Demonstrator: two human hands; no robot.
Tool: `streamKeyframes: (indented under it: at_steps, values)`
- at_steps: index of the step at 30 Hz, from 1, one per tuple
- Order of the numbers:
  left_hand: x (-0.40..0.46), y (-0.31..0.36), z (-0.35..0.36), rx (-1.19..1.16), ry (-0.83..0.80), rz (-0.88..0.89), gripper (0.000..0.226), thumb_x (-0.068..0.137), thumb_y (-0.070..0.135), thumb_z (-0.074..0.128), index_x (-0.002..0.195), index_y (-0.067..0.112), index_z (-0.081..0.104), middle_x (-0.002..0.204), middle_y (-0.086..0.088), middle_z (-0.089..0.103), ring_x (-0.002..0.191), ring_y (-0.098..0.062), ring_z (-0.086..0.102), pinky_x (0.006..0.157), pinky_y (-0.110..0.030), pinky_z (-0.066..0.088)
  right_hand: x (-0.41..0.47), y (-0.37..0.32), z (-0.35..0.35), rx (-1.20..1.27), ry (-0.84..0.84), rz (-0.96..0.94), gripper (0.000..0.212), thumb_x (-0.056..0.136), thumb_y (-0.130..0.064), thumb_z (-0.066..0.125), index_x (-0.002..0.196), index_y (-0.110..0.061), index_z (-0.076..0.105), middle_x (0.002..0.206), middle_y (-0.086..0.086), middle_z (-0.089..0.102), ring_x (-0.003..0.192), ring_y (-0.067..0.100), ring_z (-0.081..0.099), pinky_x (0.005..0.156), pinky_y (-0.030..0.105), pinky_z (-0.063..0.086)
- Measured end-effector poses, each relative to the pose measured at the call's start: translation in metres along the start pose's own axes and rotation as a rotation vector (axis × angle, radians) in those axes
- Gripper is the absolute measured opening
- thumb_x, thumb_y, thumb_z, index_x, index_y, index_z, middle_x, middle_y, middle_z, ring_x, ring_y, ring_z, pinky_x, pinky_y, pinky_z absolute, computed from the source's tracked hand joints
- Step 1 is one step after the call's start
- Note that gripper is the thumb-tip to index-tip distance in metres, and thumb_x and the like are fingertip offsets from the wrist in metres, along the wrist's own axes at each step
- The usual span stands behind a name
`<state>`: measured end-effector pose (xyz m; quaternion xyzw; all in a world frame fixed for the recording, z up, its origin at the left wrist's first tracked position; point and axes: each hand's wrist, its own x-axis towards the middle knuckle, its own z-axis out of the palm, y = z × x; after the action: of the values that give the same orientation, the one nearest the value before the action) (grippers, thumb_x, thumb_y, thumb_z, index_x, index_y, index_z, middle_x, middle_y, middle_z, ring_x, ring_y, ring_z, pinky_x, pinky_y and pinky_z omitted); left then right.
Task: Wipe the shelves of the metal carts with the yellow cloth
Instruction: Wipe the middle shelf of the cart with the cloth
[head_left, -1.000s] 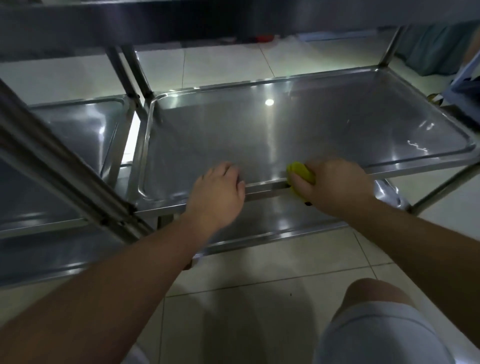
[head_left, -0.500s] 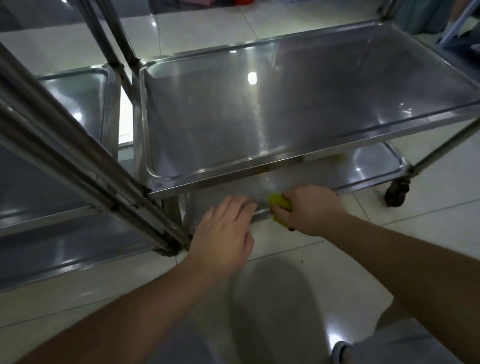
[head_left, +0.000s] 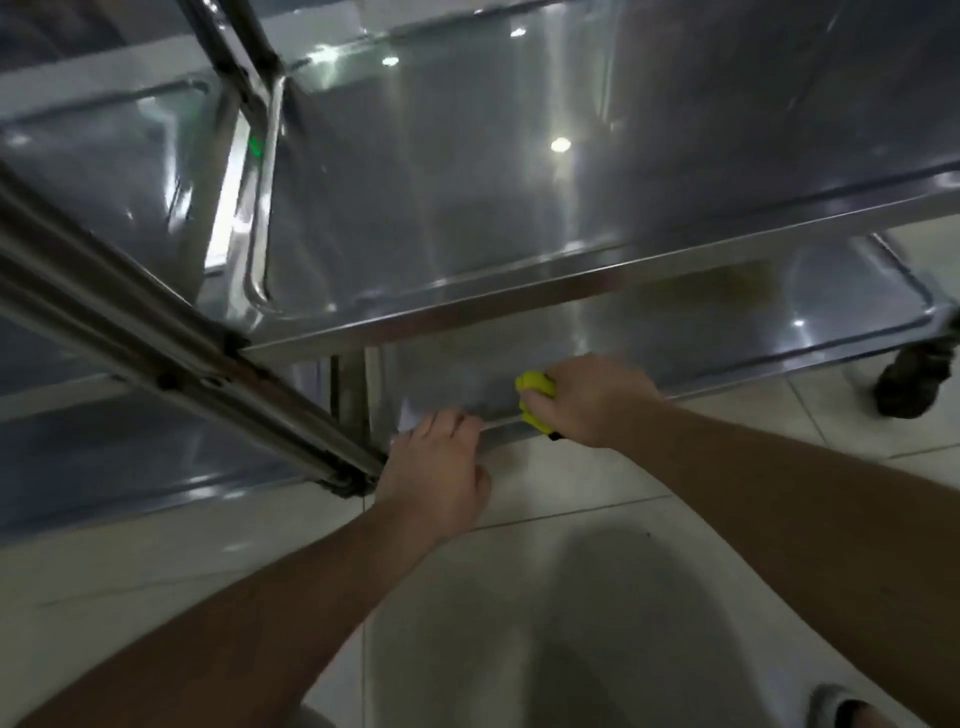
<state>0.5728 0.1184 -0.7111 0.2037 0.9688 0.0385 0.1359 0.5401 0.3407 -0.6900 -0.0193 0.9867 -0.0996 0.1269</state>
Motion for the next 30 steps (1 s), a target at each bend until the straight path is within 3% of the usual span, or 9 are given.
streamKeyframes:
  at_steps: [3,8,12,15,18,20,23,27,30]
  values:
    - [0.004,-0.001,0.018,0.004,0.012,-0.087,0.059,0.094,0.039,0.055,0.149,0.022,0.044,0.142,-0.004,0.047,0.130,-0.028,0.047,0.105,-0.043,0.044,0.014,0.004,0.013,0.007,0.000,-0.064,0.059,0.098,-0.067,0.035,0.078,-0.019,0.064,0.079,0.005,0.065,0.080,0.029,0.065,0.072,0.037,0.053]
    - [-0.009,-0.021,0.046,-0.011,0.027,-0.145,0.067,0.086,0.038,0.053,0.148,0.015,0.046,0.141,-0.010,0.050,0.127,-0.035,0.051,0.099,-0.045,0.051,0.041,-0.007,0.031,-0.027,0.114,-0.185,0.052,0.101,-0.064,0.041,0.080,-0.018,0.055,0.092,0.015,0.069,0.089,0.037,0.065,0.070,0.036,0.043]
    - [-0.026,-0.041,0.062,-0.027,0.018,-0.194,0.069,0.094,0.038,0.056,0.156,0.020,0.033,0.153,-0.004,0.041,0.139,-0.027,0.043,0.110,-0.043,0.044,0.054,-0.030,0.047,-0.006,0.193,-0.213,0.054,0.101,-0.064,0.038,0.095,-0.019,0.066,0.100,0.011,0.073,0.097,0.038,0.068,0.078,0.039,0.051]
    - [-0.037,-0.055,0.072,0.002,0.031,-0.193,0.071,0.096,0.037,0.056,0.160,0.021,0.029,0.161,-0.001,0.033,0.146,-0.024,0.035,0.117,-0.041,0.035,0.060,-0.052,0.067,0.005,0.233,-0.291,0.052,0.102,-0.063,0.035,0.103,-0.021,0.066,0.102,0.009,0.072,0.097,0.036,0.067,0.074,0.039,0.047]
    - [-0.044,-0.061,0.085,0.008,0.078,-0.172,0.070,0.091,0.035,0.059,0.156,0.018,0.037,0.160,-0.002,0.037,0.144,-0.025,0.039,0.113,-0.041,0.040,0.070,-0.076,0.089,0.013,0.308,-0.340,0.053,0.103,-0.062,0.032,0.097,-0.021,0.065,0.095,0.009,0.072,0.091,0.035,0.067,0.071,0.040,0.043]
    - [-0.049,-0.062,0.093,0.000,0.150,-0.152,0.059,0.087,0.034,0.062,0.142,0.018,0.050,0.145,-0.003,0.049,0.131,-0.027,0.051,0.101,-0.041,0.048,0.076,-0.091,0.100,0.008,0.372,-0.362,0.052,0.104,-0.060,0.031,0.093,-0.022,0.064,0.092,0.008,0.070,0.089,0.035,0.066,0.071,0.040,0.039]
    - [-0.057,-0.068,0.097,-0.226,0.354,-0.281,0.035,0.090,0.032,0.065,0.121,0.019,0.054,0.119,0.000,0.052,0.107,-0.019,0.055,0.087,-0.035,0.050,0.088,-0.107,0.110,0.041,0.440,-0.393,0.048,0.105,-0.057,0.032,0.096,-0.022,0.063,0.095,0.006,0.069,0.094,0.033,0.064,0.071,0.037,0.029]
    - [-0.052,-0.072,0.076,-0.697,0.581,-0.468,0.033,0.096,0.024,0.070,0.122,0.022,0.051,0.106,0.017,0.059,0.096,0.010,0.059,0.077,-0.003,0.043,0.101,-0.119,0.122,0.103,0.474,-0.476,0.046,0.107,-0.054,0.037,0.109,-0.016,0.064,0.101,0.009,0.069,0.097,0.034,0.063,0.074,0.037,0.027]
    - [-0.037,-0.077,0.060,-0.831,0.620,-0.514,0.031,0.100,0.025,0.065,0.127,0.028,0.050,0.100,0.024,0.067,0.089,0.016,0.063,0.070,0.000,0.043,0.105,-0.133,0.129,0.142,0.359,-0.508,0.038,0.106,-0.052,0.039,0.106,-0.021,0.060,0.100,0.004,0.065,0.098,0.030,0.061,0.075,0.037,0.033]
